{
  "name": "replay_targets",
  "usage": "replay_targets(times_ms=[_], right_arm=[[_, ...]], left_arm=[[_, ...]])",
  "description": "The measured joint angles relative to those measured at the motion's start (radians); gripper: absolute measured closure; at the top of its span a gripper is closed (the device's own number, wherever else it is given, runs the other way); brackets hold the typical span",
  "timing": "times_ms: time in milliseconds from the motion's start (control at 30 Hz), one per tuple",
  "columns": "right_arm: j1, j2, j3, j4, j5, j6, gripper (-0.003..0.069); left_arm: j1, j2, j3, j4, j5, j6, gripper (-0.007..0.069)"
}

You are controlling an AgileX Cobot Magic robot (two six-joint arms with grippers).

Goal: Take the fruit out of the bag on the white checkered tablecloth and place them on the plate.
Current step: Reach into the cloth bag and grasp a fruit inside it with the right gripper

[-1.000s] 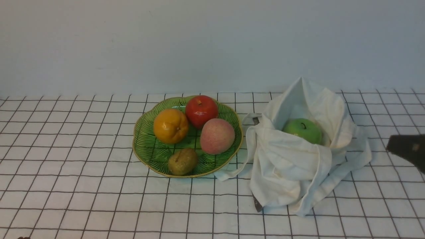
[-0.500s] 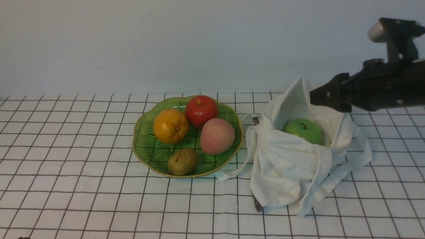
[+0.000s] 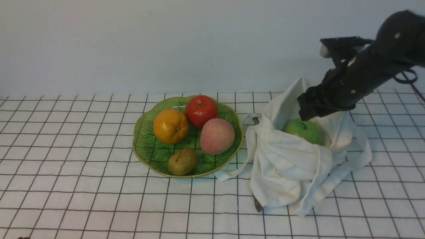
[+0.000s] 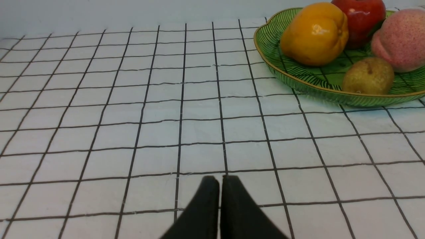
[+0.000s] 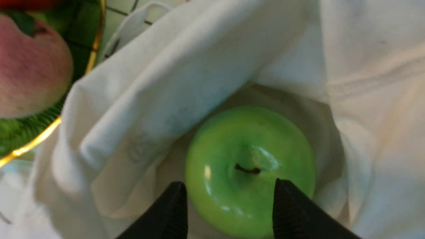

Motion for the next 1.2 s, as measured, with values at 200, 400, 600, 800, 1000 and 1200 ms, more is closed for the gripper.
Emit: replay_targets(times_ms=[200, 400, 600, 800, 1000, 1200], right_arm=[[0.043, 0.062, -0.001, -0.086, -0.048, 0.000, 0.0331], [0.043, 0.087, -0.001, -0.109, -0.060, 0.001, 0.0331], [0.043, 0.087, -0.003, -0.113, -0.061, 0.001, 0.0396], [0.044, 0.087, -0.008, -0.113, -0.062, 0.001, 0.0611], [0.045, 0.084, -0.009, -0.113, -0.064, 0.001, 0.0670], [0.045, 0.056, -0.009, -0.117, -0.061, 0.001, 0.0671]], left_arm=[[0.000, 0.000, 0.000, 0.000, 0.000, 0.000, 0.0632], [0.000, 0.000, 0.000, 0.000, 0.000, 0.000, 0.0632], [0.000, 0.000, 0.000, 0.000, 0.000, 0.000, 0.0632], [0.000, 0.000, 0.000, 0.000, 0.000, 0.000, 0.0632], [0.000, 0.000, 0.000, 0.000, 0.000, 0.000, 0.0632], [0.000, 0.000, 0.000, 0.000, 0.000, 0.000, 0.0632]])
